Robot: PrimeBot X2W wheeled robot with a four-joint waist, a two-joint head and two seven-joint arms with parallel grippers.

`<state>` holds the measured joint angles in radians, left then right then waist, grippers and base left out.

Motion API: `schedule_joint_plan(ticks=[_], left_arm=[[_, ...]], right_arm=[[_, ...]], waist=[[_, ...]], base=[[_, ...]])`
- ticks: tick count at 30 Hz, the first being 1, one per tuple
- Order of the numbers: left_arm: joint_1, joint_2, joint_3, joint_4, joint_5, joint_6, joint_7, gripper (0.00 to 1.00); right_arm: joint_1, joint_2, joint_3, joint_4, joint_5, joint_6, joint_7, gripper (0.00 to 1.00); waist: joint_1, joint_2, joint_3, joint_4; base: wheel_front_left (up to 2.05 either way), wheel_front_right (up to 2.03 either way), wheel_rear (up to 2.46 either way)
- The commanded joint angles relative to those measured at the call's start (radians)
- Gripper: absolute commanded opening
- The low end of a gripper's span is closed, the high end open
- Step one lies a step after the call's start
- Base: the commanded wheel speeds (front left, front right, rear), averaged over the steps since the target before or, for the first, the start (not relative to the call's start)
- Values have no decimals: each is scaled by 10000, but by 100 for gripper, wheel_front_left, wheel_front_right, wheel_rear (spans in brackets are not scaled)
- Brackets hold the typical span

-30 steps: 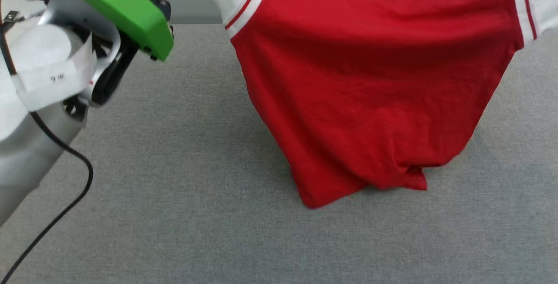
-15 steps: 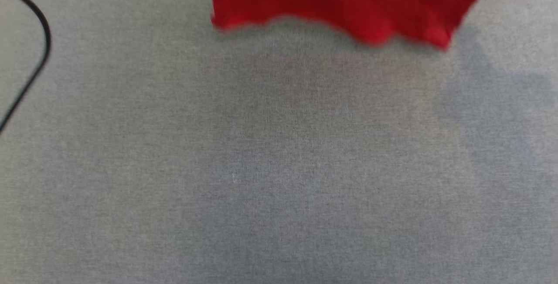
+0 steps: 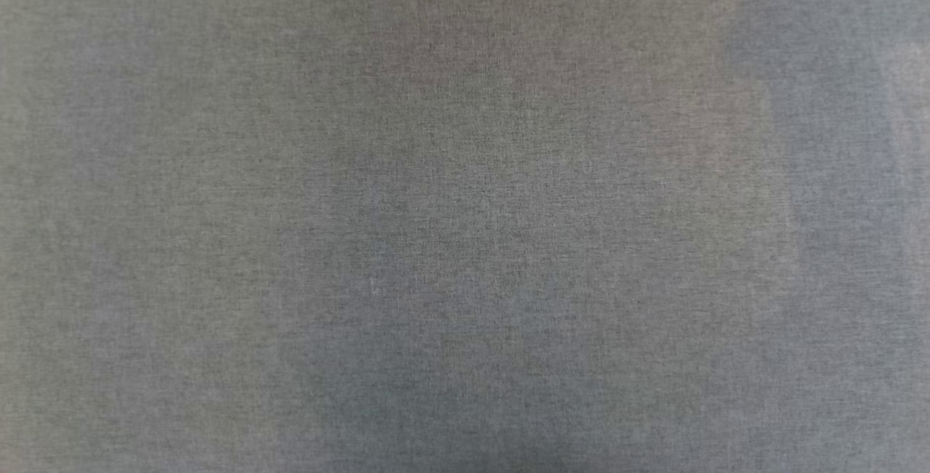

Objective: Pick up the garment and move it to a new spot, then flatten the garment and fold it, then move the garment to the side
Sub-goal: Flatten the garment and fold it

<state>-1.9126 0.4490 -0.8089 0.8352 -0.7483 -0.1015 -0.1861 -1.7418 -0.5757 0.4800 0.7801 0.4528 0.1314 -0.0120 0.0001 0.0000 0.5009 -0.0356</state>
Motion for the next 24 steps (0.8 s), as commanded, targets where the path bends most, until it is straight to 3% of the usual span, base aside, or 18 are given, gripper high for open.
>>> schedule_joint_plan(ticks=[1,12,19,24], left_arm=[[45,-90,-48,202,-112,-67,-118,0],[2044,83,-322,676,-347,-262,-702,0],[4605,549,-214,-326,-503,-276,-751,0],[6995,924,273,-1510,-659,48,-754,0]], right_arm=[[-96,95,160,193,89,-7,-196,0],[1372,448,1371,970,1505,-7,-1477,0],[3301,343,2369,477,2549,-7,-1976,0],[4966,28,3006,-95,3204,-7,-2169,0]], waist=[[-1,0,260,-39],[-1,0,-44,8],[-1,0,-1030,89],[-1,0,-1856,145]], base=[[0,0,0],[0,0,0],[0,0,0],[0,0,0]])
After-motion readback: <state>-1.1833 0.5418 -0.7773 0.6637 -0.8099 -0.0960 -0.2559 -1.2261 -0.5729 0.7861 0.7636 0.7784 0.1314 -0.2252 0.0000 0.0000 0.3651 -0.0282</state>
